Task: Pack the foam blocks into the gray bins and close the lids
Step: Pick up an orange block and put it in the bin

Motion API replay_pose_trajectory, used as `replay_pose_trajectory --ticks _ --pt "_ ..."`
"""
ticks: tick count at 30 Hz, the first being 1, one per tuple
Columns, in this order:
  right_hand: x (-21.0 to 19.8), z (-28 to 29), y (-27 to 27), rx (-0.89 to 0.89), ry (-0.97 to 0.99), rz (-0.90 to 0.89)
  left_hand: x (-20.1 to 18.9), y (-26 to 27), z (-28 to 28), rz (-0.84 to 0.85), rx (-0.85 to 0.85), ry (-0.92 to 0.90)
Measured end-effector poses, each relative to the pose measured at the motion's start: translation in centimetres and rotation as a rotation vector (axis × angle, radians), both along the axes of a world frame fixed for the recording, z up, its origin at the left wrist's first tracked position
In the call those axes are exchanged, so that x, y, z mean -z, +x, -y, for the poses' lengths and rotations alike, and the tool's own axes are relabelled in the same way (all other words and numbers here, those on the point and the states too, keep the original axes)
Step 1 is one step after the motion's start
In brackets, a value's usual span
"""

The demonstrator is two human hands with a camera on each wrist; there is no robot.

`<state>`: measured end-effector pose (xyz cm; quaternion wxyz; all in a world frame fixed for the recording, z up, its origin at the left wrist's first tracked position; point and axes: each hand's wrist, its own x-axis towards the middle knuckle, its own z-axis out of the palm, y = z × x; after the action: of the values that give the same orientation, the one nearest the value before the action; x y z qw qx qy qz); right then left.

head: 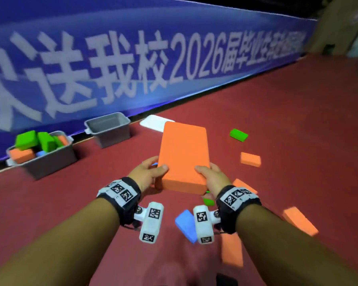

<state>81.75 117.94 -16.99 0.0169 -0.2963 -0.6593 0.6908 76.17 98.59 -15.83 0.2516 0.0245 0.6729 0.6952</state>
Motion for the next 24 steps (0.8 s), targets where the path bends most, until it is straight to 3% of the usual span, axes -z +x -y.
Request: replay_pose_trajectory --ticks 5,8,11,16,24 --pt "0.0 16.9 -12.2 -0.218 -0.033 -0.032 -0.3 -8.2 17.6 -0.010 -0.173 -0.032" --pt "0.1 28.1 -19.0 -0.322 -0.047 0.039 -0.9 -13.4 28.3 0.006 -0.303 -0.119" --pt "0.7 36.2 -24.0 -0.400 -0.035 0.143 -1.0 -17.3 35.5 0.046 -0.356 -0.240" --pt "2.1 43.9 -32.0 -0.503 0.070 0.270 0.9 -23.1 43.1 0.093 -0.414 -0.268" --pt "4.6 56.2 -54.4 -0.795 0.255 0.233 3.8 -43.1 54.5 0.073 -0.722 -0.161"
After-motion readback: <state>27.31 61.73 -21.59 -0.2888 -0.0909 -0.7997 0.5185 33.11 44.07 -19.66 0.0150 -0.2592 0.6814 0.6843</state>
